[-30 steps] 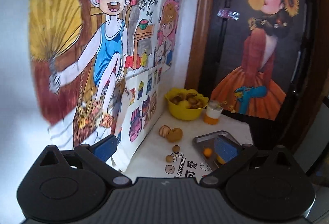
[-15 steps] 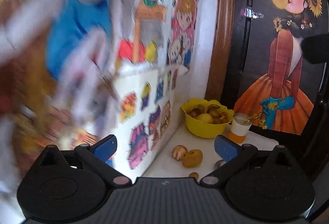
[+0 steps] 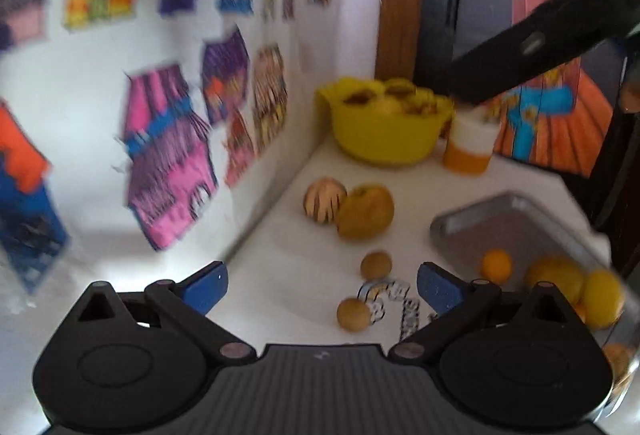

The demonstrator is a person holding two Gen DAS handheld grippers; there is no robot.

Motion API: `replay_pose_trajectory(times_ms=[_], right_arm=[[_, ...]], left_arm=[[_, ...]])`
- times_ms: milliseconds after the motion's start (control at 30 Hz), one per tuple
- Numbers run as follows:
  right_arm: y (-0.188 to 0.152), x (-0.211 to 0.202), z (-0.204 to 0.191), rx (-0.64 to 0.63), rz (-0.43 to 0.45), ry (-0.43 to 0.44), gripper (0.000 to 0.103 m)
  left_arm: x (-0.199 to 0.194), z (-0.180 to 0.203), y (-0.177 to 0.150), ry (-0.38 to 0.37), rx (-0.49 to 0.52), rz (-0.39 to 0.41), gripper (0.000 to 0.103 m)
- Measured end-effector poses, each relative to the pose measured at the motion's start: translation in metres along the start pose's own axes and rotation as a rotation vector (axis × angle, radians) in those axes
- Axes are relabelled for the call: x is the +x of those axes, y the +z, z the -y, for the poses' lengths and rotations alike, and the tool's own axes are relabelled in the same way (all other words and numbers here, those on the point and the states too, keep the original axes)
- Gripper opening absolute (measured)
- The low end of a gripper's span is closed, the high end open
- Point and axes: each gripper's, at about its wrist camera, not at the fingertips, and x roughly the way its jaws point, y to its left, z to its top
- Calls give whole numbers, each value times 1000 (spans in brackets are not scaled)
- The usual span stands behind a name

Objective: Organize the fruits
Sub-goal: 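Grasp a small brown round fruit with the left tool while the right tool grasps another, then carry both small brown fruits over the metal tray with both tools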

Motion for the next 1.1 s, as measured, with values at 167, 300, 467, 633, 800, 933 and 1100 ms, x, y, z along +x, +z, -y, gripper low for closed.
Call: replay_pose_trajectory(times_ms=[167, 300, 467, 633, 800, 933, 1100], right_arm=[[-18, 46, 11, 32, -66, 21, 86], [-24, 66, 17, 41, -99, 18, 80], [-30, 80, 16, 36, -129, 24, 67], [-34, 89, 15, 47, -141, 33, 55], [-39, 90, 14, 44, -135, 31, 43], [-40, 92, 17, 58, -118, 35, 33], [-42, 87, 23, 75, -111, 36, 31]], left_arm=[[27, 5, -13, 0, 48, -52, 102], [41, 3, -19, -14, 58, -83, 102], [53, 3, -26, -41, 53, -129, 90], [59, 3, -25, -52, 59, -143, 75], [62, 7, -20, -65, 88, -148, 57], [64, 11, -19, -78, 105, -145, 39], [62, 16, -20, -83, 110, -145, 29]])
